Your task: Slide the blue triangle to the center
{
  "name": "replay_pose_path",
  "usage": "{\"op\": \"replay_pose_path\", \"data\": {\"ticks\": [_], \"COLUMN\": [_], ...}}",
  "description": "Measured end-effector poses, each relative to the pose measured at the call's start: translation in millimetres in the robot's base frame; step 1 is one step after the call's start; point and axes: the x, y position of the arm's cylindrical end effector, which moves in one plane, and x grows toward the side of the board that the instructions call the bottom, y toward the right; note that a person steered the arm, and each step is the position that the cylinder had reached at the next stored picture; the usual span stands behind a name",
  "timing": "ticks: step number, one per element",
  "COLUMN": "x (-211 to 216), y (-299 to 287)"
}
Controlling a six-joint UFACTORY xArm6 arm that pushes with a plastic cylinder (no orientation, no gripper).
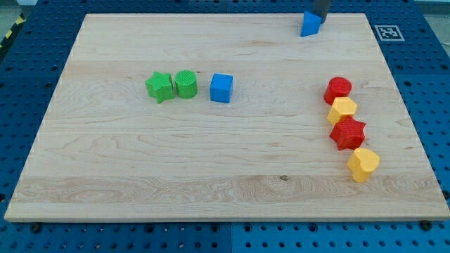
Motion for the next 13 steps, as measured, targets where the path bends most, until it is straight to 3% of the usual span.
{"op": "replay_pose_path", "data": {"ticks": [2, 10, 13], "x": [0, 51, 102], "y": [-36, -31, -39]}}
